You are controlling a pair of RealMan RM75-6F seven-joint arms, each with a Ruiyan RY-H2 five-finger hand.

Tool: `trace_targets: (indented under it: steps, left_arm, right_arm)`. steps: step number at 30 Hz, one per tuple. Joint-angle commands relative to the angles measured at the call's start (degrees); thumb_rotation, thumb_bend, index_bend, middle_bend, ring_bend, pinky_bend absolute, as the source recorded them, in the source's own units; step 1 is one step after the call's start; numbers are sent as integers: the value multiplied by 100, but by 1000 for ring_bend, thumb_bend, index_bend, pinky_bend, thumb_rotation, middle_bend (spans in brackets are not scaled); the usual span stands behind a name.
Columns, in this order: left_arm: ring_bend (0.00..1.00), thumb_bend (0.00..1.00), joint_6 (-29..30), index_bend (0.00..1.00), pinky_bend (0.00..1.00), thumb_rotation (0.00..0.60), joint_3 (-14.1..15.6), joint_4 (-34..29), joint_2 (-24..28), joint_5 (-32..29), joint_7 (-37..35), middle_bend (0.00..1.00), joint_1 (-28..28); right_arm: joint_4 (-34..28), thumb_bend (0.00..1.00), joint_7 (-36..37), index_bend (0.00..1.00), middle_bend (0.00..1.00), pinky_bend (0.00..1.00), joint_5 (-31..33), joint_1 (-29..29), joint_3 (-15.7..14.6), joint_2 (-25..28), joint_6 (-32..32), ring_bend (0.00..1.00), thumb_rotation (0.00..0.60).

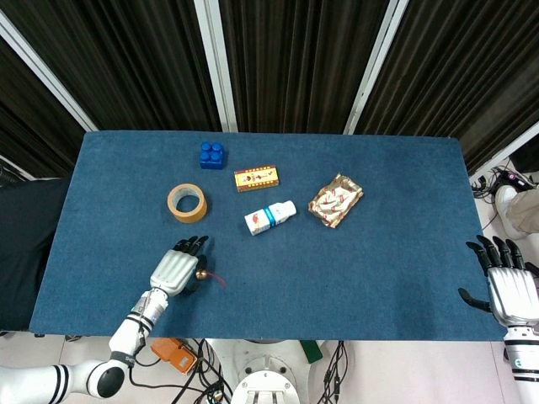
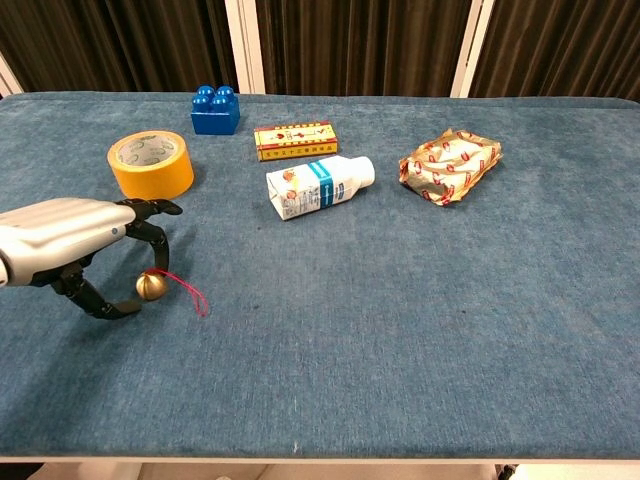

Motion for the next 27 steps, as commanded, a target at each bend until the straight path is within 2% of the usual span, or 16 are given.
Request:
trace_targets:
  steps: [1, 15, 20, 24, 27]
  left_arm:
    - [0, 266, -13, 436, 123, 600, 9, -8, -3, -17, -11, 0, -25]
    - [0, 378, 40, 522, 123, 600, 9, -200, 87, -64, 53, 49, -160]
    - [0, 394, 288, 522, 123, 600, -74, -799, 434, -83, 565, 50, -253]
    - [0, 394, 471, 522, 123, 600, -206, -1575, 913, -220, 1136, 50, -383]
    - [0, 392, 648, 523, 123, 600, -343, -2177, 1319, -549, 1667, 51, -499]
  right_arm:
    - [-2, 301, -2, 224, 156, 0, 7, 0, 3, 2, -1, 106, 600]
    - [-3, 302, 20, 224, 156, 0, 13, 1, 10, 3, 6, 105, 600]
    - [-4, 302, 38, 224, 156, 0, 20, 3, 13, 7, 0, 105, 600]
    - [-12, 302, 49, 224, 156, 0, 18, -2, 14, 12, 10, 105, 600]
    - [-19, 301, 69, 224, 156, 0, 23, -8, 12, 22, 12, 105, 600]
